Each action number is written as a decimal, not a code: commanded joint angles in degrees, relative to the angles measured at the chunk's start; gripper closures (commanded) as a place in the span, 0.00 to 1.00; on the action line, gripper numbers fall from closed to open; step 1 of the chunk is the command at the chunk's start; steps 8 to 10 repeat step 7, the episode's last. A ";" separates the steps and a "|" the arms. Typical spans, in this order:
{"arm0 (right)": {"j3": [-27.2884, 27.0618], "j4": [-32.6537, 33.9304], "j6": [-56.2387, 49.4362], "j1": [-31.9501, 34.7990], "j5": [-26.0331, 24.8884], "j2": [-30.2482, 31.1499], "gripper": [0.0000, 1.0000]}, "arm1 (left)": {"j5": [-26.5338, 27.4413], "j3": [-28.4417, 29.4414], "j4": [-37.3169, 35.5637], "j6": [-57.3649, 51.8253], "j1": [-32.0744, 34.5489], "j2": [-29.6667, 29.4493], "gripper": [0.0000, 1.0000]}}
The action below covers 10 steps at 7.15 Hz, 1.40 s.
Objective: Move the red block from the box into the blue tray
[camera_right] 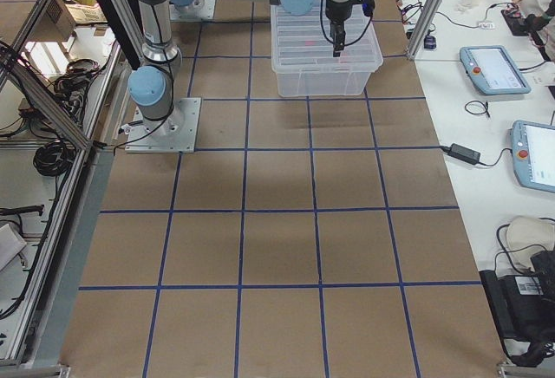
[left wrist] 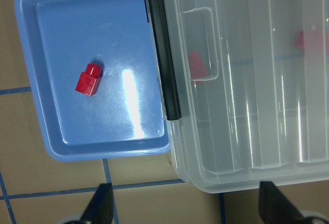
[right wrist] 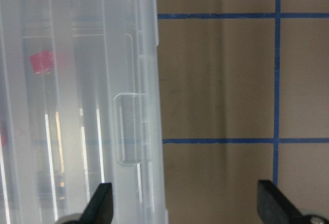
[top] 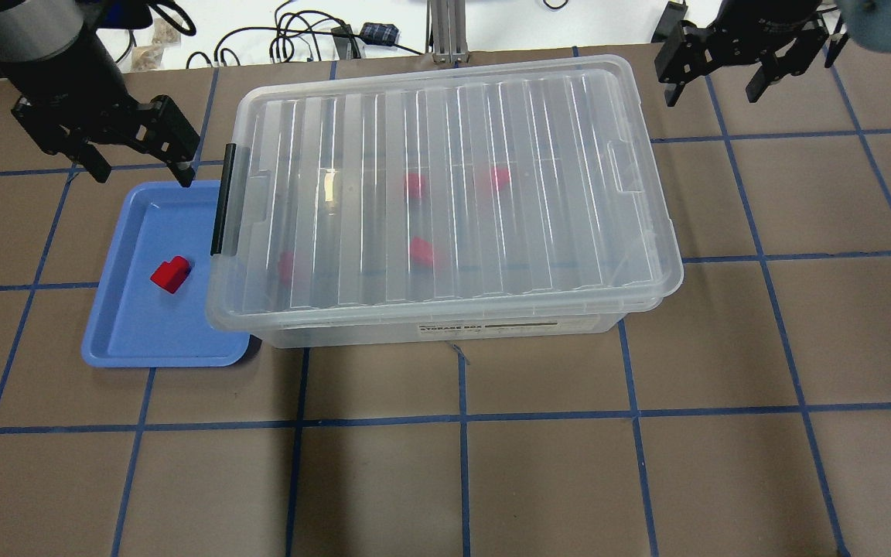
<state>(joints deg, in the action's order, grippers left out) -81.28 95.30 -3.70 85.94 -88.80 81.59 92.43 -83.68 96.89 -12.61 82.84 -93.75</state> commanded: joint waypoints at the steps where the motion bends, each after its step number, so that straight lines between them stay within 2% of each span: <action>1: -0.89 -2.31 7.54 6.14 -1.02 4.27 0.00 | -0.67 0.01 -0.56 4.92 0.39 -1.07 0.00; 3: -7.10 -2.67 7.83 6.79 -1.46 9.35 0.00 | -0.76 -0.08 -0.56 7.59 0.75 -1.17 0.00; 4: -8.01 -2.49 7.83 6.79 -1.29 9.63 0.00 | -0.84 0.01 -0.47 7.95 0.75 -0.30 0.00; 10: -7.93 -2.14 7.74 6.79 -1.20 9.55 0.00 | -0.84 0.01 -0.47 7.95 0.75 -0.38 0.00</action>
